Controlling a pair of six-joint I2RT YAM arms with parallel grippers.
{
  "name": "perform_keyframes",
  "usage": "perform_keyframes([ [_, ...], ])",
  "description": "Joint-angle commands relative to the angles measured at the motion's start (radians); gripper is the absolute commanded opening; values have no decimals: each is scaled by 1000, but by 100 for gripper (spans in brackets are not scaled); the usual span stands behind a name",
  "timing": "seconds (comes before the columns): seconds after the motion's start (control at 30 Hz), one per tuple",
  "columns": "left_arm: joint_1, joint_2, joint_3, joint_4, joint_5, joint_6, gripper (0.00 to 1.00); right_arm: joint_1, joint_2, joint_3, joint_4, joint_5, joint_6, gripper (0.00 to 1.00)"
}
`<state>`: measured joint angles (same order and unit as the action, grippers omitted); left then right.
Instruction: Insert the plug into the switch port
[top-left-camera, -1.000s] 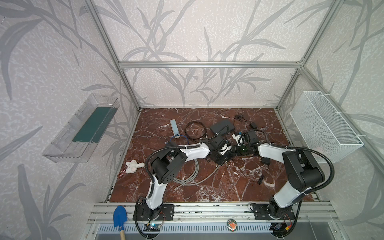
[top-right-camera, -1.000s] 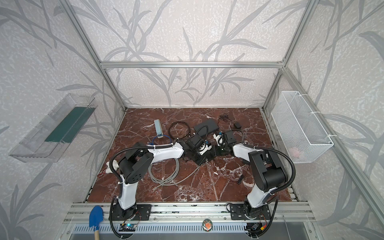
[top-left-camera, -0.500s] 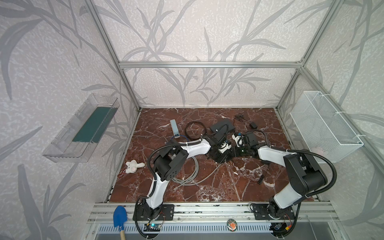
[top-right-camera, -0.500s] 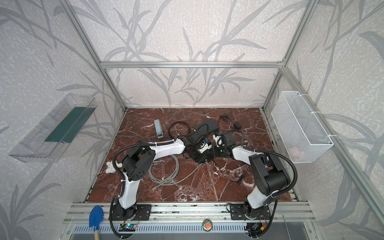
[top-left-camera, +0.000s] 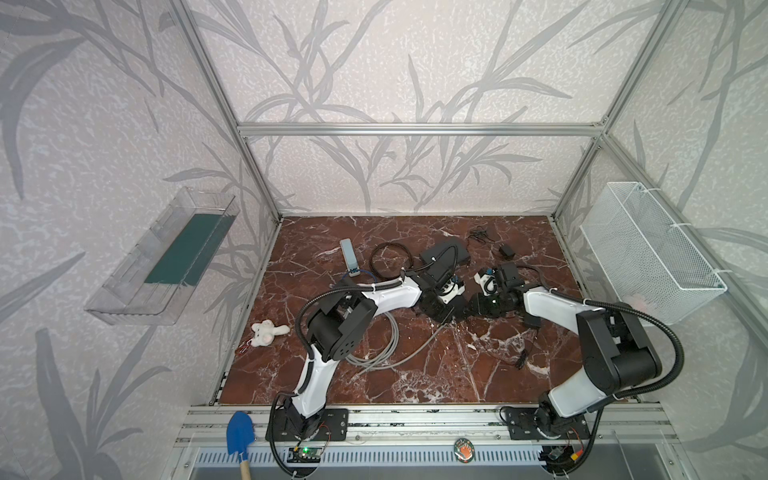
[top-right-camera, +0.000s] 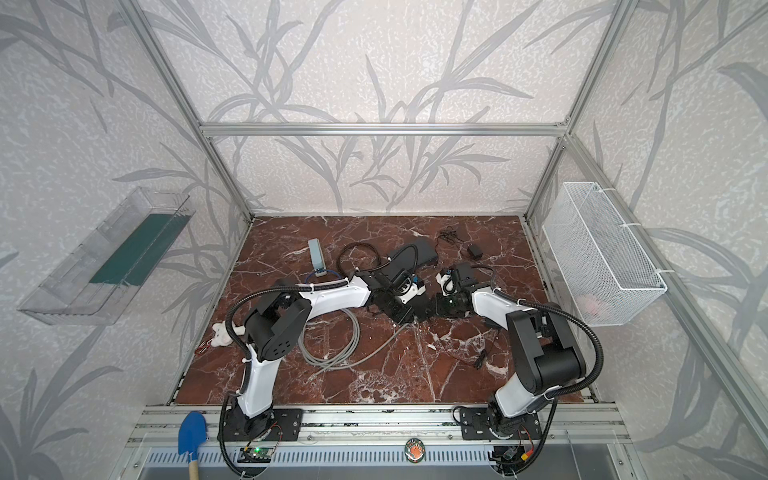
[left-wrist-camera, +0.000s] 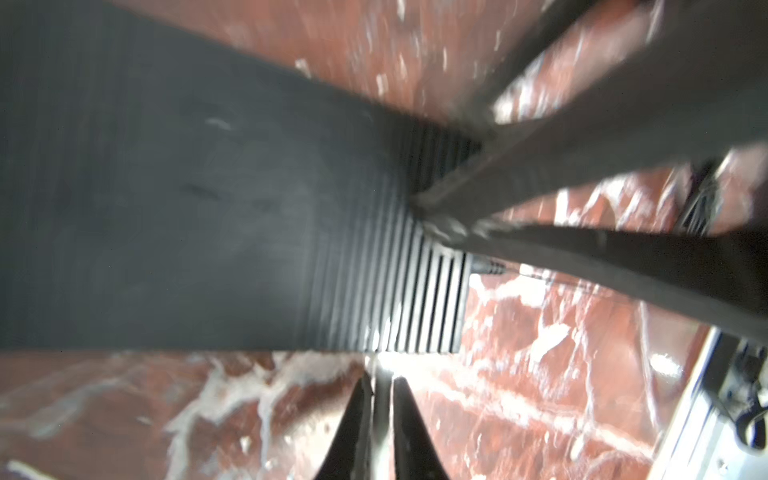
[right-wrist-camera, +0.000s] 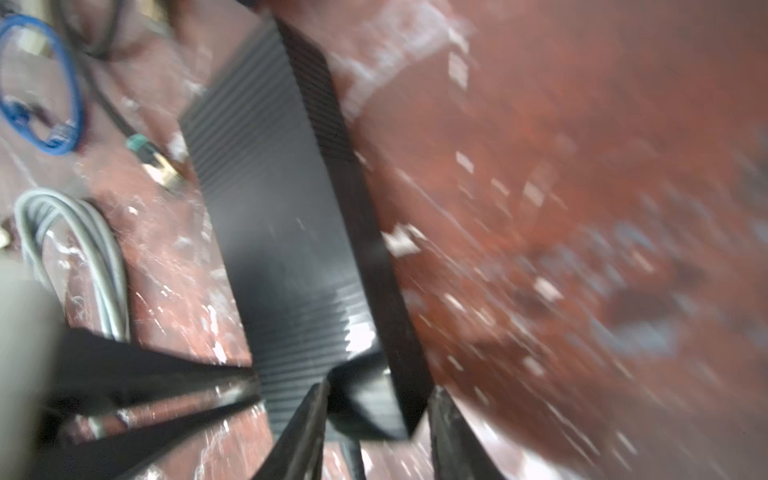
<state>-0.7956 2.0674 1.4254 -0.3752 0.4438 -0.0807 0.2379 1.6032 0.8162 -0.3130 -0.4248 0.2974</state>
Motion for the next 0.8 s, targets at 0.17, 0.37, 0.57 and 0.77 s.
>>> perform_keyframes([
  [0.17,31,-187,-37,-74,-16,96,36,-66,-54,75,-215,55,12,46],
  [0.37,108,-292,-50,-115,-227,5,42,-66,-97,89,-164,36,37,46],
  [0.57,226,-288,7,-294,-422,90,44,-15,-103,83,-98,11,37,47],
  [0.77,370,-221,87,-405,-531,91,44,109,-65,146,-104,34,41,47],
])
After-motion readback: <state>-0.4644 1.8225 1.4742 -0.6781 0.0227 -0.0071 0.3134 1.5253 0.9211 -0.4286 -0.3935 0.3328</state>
